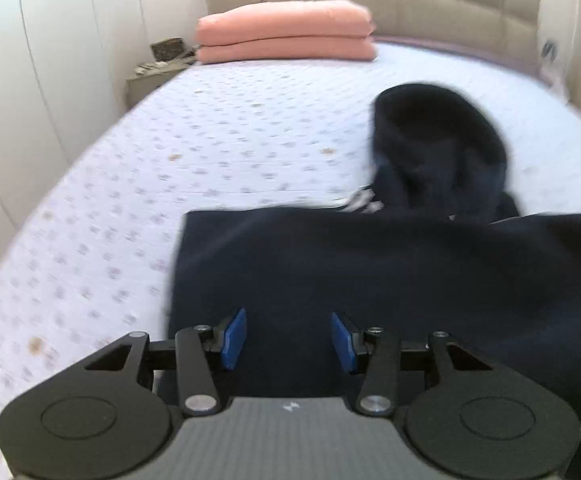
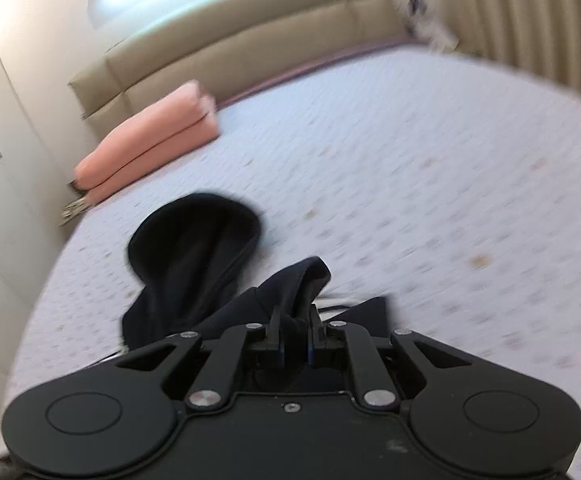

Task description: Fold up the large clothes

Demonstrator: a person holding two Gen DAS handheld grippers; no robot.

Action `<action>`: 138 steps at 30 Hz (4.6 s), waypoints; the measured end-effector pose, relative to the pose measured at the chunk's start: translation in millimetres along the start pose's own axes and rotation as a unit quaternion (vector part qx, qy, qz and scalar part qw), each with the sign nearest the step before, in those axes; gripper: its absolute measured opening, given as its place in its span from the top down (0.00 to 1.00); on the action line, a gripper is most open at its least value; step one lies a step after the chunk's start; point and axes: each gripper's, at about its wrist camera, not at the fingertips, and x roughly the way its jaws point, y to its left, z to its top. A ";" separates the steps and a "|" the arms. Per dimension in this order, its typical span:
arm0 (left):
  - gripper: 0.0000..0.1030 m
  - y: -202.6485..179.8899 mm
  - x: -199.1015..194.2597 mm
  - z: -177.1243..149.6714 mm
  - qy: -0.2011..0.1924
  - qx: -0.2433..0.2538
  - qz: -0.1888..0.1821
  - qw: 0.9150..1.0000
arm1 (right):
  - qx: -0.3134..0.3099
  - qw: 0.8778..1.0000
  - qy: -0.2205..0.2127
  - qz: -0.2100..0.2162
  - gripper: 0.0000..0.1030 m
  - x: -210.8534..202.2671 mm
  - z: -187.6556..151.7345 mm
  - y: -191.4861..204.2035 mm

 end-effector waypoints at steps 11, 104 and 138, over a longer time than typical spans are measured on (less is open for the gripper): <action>0.54 14.5 1.3 -2.3 0.000 0.059 -0.038 0.998 | 0.042 0.990 0.089 -0.098 0.46 26.9 -33.7 -30.0; 0.39 74.3 165.6 187.0 0.004 -0.015 -0.394 0.919 | -0.243 0.963 0.091 0.073 0.95 290.9 70.4 189.2; 0.78 -23.6 284.6 252.7 0.189 0.072 -0.352 0.914 | -0.203 0.940 0.224 0.160 0.67 363.8 109.1 145.2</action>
